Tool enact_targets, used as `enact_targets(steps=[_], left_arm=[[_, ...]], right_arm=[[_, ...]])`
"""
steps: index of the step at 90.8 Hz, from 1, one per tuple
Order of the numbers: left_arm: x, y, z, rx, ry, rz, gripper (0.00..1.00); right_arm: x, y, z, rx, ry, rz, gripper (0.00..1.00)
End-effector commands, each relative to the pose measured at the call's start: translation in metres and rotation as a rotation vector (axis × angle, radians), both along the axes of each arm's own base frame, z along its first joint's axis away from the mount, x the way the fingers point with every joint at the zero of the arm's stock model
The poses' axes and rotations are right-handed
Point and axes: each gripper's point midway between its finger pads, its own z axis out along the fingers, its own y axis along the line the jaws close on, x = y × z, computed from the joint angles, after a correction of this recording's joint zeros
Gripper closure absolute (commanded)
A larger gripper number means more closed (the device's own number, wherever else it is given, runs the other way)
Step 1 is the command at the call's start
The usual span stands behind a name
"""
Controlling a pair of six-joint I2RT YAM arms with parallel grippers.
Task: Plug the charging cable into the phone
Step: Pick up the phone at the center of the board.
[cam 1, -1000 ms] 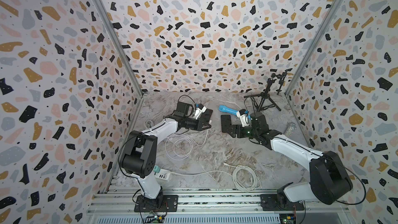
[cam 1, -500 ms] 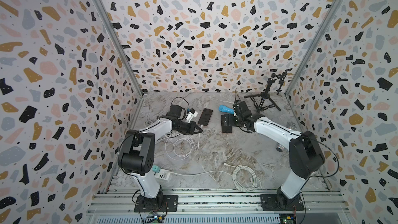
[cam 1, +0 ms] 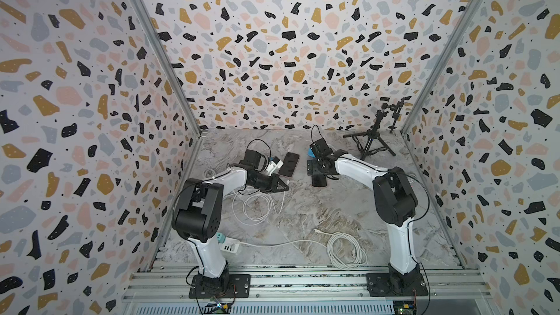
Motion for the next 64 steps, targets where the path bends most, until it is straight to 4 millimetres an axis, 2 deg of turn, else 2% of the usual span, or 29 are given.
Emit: enact_targets(steps=[1,26,45,53,64], left_arm=[[-0.007,-0.004,-0.003,-0.015,0.025,-0.016,1.00],[-0.008,-0.007,-0.001,-0.013,0.017,-0.028,1.00],[-0.008,-0.008,-0.002,-0.006,0.010,-0.033,1.00],[-0.009,-0.009,-0.002,-0.004,0.010,-0.035,1.00],[-0.010,-0.010,-0.002,-0.001,0.006,-0.041,1.00]], right_arm=[[0.006,-0.002,0.004,-0.039,-0.013,-0.021,0.00],[0.007,-0.007,-0.023,-0.086,0.018,-0.046,0.01],[-0.006,-0.011,-0.042,-0.052,0.067,-0.117,0.15],[-0.010,-0.012,-0.039,-0.021,0.067,-0.158,0.16],[-0.012,-0.013,-0.028,0.021,0.055,-0.213,0.22]])
